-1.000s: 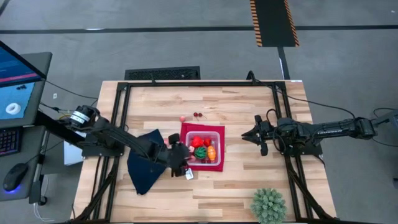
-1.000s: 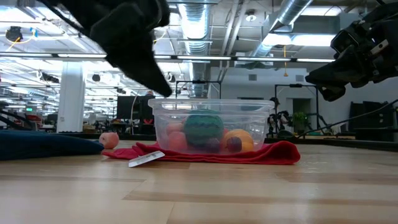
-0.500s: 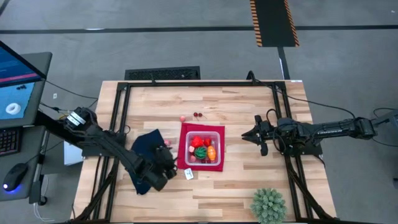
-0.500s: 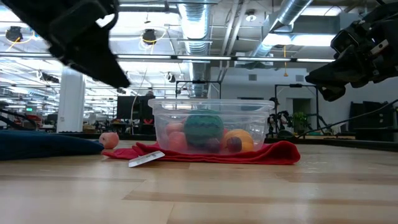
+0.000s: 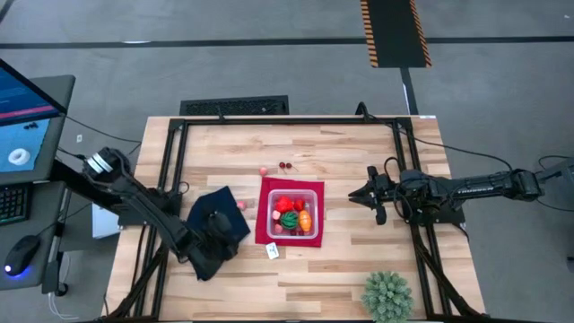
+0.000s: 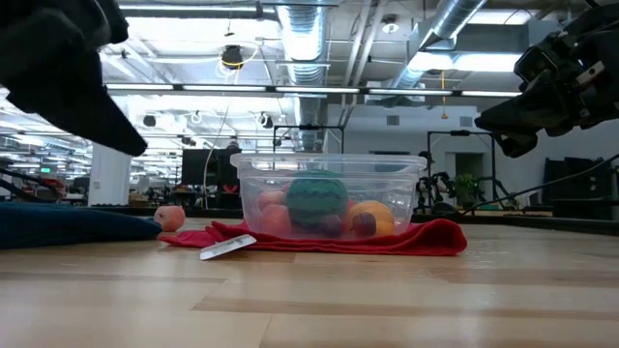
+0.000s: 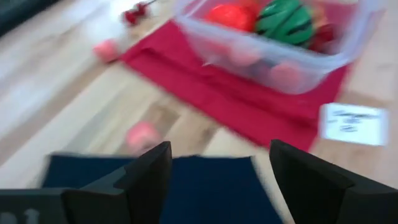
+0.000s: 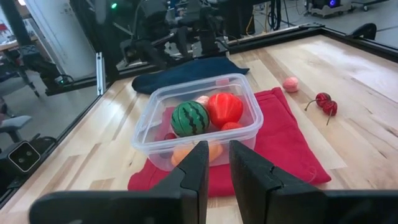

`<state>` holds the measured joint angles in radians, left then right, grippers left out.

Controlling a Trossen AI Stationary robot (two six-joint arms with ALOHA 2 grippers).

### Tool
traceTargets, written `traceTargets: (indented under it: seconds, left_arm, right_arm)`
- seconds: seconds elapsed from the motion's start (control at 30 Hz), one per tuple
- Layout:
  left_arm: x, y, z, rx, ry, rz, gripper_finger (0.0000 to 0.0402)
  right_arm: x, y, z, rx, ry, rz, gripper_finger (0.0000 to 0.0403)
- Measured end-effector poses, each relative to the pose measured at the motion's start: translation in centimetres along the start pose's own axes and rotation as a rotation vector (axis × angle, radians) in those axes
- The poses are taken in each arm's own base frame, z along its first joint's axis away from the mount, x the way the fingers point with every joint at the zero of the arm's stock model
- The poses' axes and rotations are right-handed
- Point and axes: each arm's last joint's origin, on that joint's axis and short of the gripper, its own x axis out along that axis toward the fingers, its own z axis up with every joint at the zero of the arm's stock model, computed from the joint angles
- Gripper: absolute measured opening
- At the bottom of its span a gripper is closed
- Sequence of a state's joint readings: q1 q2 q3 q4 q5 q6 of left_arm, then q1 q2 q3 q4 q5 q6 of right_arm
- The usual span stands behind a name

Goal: Pick and placing Produce into tupperware
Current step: Put the peach in the transparent bin

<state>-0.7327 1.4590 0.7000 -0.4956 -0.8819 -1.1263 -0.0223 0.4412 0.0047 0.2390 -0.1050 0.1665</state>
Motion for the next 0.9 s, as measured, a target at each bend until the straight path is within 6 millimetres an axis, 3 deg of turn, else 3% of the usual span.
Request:
traceTargets:
  seconds: [0.1, 0.27, 0.47, 0.67, 0.9]
  left_arm:
    - [-0.3, 1.6, -0.3, -0.016, -0.025, -0.109, 0.0263]
    - [0.1, 5.8, -0.5, -0.157, -0.033, -0.172, 0.0263]
    - [1.4, 8.6, 0.4, -0.218, -0.001, -0.184, 0.0263]
    - [3.6, 10.5, 0.9, -0.277, 0.096, -0.123, 0.0263]
    - [4.3, 11.2, 1.6, -0.301, 0.097, -0.107, 0.0263]
  right_arm:
    - [0.0, 0.0, 0.0, 0.000, 0.000, 0.000, 0.0088]
    - [0.0, 0.0, 0.0, 0.000, 0.000, 0.000, 0.0088]
    - [0.0, 0.0, 0.0, 0.000, -0.001, 0.000, 0.0088]
    - [0.0, 0.0, 0.0, 0.000, 0.000, 0.000, 0.0088]
    - [0.0, 0.0, 0.0, 0.000, 0.000, 0.000, 0.0088]
